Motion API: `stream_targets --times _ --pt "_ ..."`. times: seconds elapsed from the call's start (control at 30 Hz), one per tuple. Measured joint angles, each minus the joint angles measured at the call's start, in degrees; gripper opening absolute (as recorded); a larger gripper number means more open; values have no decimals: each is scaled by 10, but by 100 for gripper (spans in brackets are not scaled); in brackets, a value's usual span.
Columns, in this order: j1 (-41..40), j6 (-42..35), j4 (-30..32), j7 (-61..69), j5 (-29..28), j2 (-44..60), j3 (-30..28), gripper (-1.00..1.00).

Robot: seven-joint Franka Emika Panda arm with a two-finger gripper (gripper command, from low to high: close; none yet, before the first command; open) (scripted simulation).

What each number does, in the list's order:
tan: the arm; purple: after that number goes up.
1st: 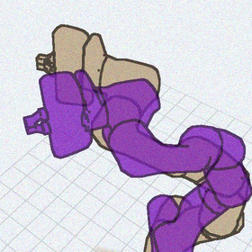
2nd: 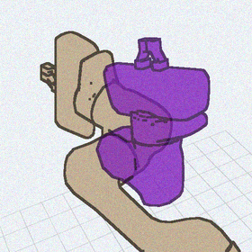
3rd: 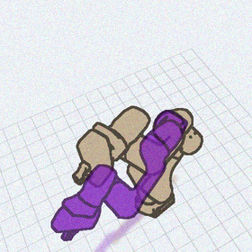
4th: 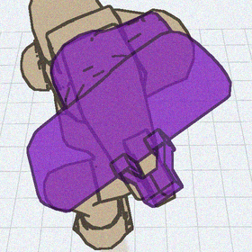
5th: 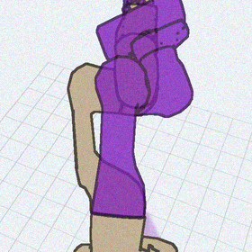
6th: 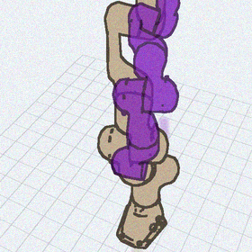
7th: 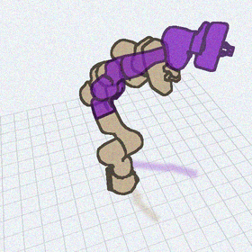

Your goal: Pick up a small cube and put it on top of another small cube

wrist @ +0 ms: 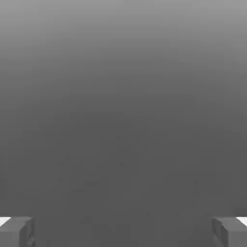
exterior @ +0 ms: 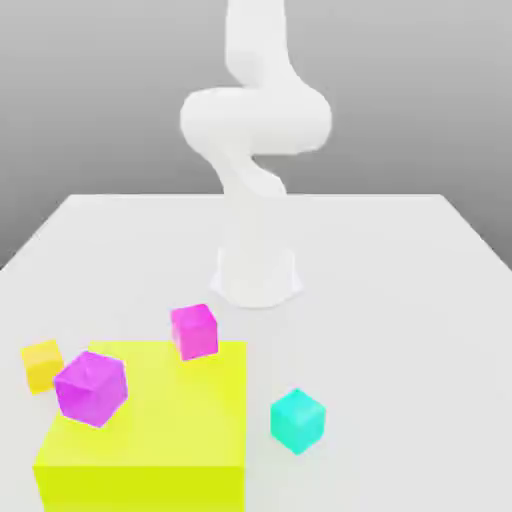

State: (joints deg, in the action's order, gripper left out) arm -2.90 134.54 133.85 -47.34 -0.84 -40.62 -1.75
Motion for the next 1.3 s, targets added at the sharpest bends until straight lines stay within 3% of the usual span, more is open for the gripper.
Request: stream_targets --times 0.4,0.67,0.77,0.93,0.97,1.17,1.3 --pt "-131 133 100 -54 -16 250 -112 0" --pt "-225 221 165 -40 43 420 -185 0" --pt "-257 256 181 -12 93 486 -181 0" --pt "-325 333 164 52 181 590 -99 0" --pt "-335 343 161 60 190 603 -87 -100" --pt "-341 348 160 62 193 610 -81 -100" --pt "-309 305 173 24 143 553 -123 -100"
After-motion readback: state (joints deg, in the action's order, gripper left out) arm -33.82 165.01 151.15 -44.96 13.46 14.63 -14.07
